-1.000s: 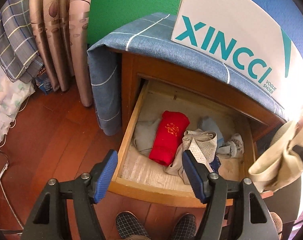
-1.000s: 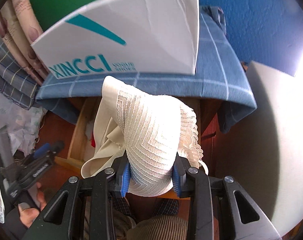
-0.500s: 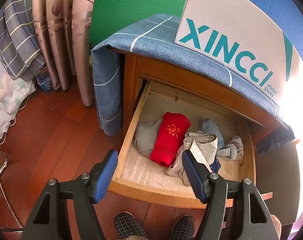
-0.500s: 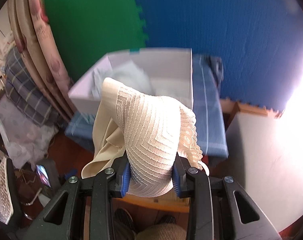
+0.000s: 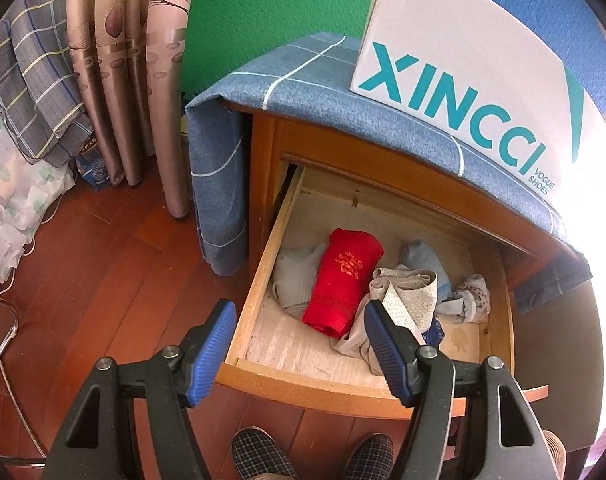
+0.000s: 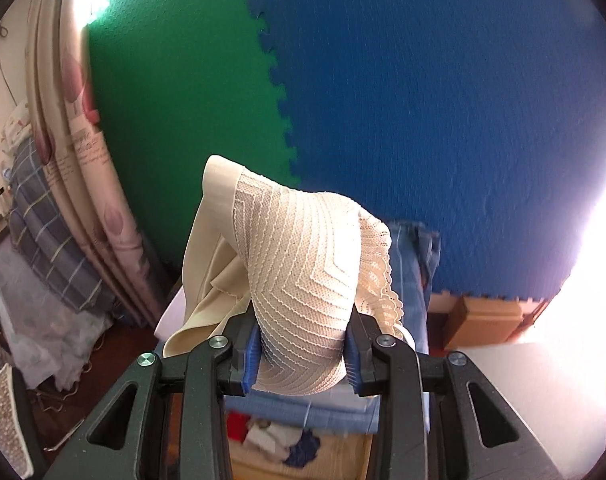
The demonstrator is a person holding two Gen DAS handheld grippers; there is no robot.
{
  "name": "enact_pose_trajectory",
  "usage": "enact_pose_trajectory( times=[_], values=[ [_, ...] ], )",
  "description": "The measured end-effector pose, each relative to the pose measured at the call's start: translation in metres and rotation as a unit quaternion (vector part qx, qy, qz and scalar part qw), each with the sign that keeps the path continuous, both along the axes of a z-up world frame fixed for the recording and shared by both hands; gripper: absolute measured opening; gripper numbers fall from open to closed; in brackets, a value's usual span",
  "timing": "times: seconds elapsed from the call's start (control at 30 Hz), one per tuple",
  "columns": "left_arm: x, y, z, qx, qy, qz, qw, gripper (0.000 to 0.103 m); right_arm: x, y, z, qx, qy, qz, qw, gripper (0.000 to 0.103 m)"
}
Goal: Take underwear out of drawer
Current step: 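Lift the beige bra with the right tool and carry it into the shoe box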
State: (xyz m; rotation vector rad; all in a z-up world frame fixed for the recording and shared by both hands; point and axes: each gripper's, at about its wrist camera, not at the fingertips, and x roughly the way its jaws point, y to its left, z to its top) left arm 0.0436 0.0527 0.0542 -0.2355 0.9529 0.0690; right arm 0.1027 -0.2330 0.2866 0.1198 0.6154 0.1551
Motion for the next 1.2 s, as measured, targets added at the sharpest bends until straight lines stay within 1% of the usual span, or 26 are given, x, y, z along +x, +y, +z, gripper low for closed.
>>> enact_pose_trajectory(
  times=[0.1,0.17,0.23,0.33,0.43,0.5,0.6,0.67,0.77,0.87,0.93,0.97,1.03,1.07,1.13,1.2],
  values=[
    [0.001,0.000,0.000,-0.002,-0.001,0.001,1.0000,0.069,0.023,0.005,0.004,0.003,0.001,-0.002,1.000,0.031],
    [0.001,0.001,0.000,-0.004,-0.002,0.001,1.0000,0.069,0.039,0.009,0.002,0.011,0.009,0.001,1.000,0.031],
    [0.002,0.002,0.000,-0.008,-0.002,0.000,1.0000,0.069,0.050,0.014,-0.003,0.007,0.012,0.003,1.000,0.031],
    [0.002,0.002,0.000,-0.011,-0.007,0.000,0.9999,0.069,0.069,0.025,-0.020,0.003,0.035,0.014,0.999,0.031],
    [0.002,0.001,0.000,-0.010,-0.008,-0.003,0.9999,0.069,0.086,0.032,-0.045,-0.002,0.067,0.017,0.998,0.031],
    [0.002,0.001,0.000,-0.011,-0.009,-0.005,0.9999,0.069,0.098,0.035,-0.065,-0.013,0.092,0.015,0.996,0.031],
    [0.002,0.000,0.000,-0.013,-0.011,-0.007,0.9998,0.069,0.111,0.031,-0.092,-0.016,0.133,0.010,0.991,0.032],
    [0.003,-0.001,0.000,-0.014,-0.011,-0.007,0.9998,0.069,0.118,0.031,-0.107,-0.024,0.152,0.006,0.988,0.032],
    [0.003,-0.003,0.000,-0.014,-0.014,-0.009,0.9998,0.069,0.126,0.029,-0.123,-0.032,0.166,0.001,0.986,0.032],
    [0.004,-0.003,-0.001,-0.013,-0.013,-0.012,0.9998,0.069,0.132,0.032,-0.128,-0.045,0.169,0.005,0.985,0.033],
    [0.004,-0.003,-0.001,-0.014,-0.012,-0.011,0.9998,0.069,0.135,0.032,-0.132,-0.038,0.178,0.004,0.983,0.033],
    [0.004,-0.003,-0.001,-0.016,-0.013,-0.011,0.9997,0.069,0.138,0.036,-0.132,-0.040,0.179,0.004,0.983,0.034],
    [0.004,-0.003,-0.001,-0.018,-0.014,-0.009,0.9997,0.069,0.140,0.040,-0.134,-0.061,0.173,0.002,0.983,0.039],
    [0.004,-0.002,-0.001,-0.018,-0.014,-0.009,0.9997,0.069,0.141,0.042,-0.134,-0.062,0.172,0.004,0.983,0.041],
    [0.004,-0.001,-0.002,-0.019,-0.014,-0.009,0.9997,0.069,0.142,0.044,-0.134,-0.063,0.169,0.003,0.984,0.050],
    [0.003,0.000,-0.002,-0.021,-0.015,-0.009,0.9996,0.069,0.142,0.046,-0.133,-0.067,0.162,0.001,0.985,0.055]
  ],
)
